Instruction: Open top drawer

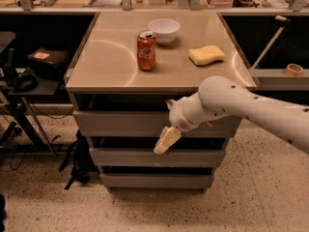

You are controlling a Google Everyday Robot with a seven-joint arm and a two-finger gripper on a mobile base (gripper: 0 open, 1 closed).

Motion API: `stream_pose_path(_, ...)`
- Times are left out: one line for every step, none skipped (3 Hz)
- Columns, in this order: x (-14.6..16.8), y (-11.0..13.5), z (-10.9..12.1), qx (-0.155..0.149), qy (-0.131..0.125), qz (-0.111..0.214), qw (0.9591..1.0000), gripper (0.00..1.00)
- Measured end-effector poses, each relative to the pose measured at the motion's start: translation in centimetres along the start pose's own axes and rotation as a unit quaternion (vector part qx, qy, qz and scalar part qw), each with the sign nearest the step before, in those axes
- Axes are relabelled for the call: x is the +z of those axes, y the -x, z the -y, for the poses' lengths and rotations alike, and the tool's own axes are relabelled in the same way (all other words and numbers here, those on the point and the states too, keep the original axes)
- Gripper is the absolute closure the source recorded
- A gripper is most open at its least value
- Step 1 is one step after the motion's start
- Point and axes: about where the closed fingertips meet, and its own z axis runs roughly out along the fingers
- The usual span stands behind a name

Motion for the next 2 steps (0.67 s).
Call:
stream_pose_path(2.81, -3.99, 0.67, 0.024, -0.013, -0.042, 0.9987, 0.00)
stream_pose_path(2.74, -4.41, 0.96, 0.031, -0.018, -0.050, 0.9981, 0.00)
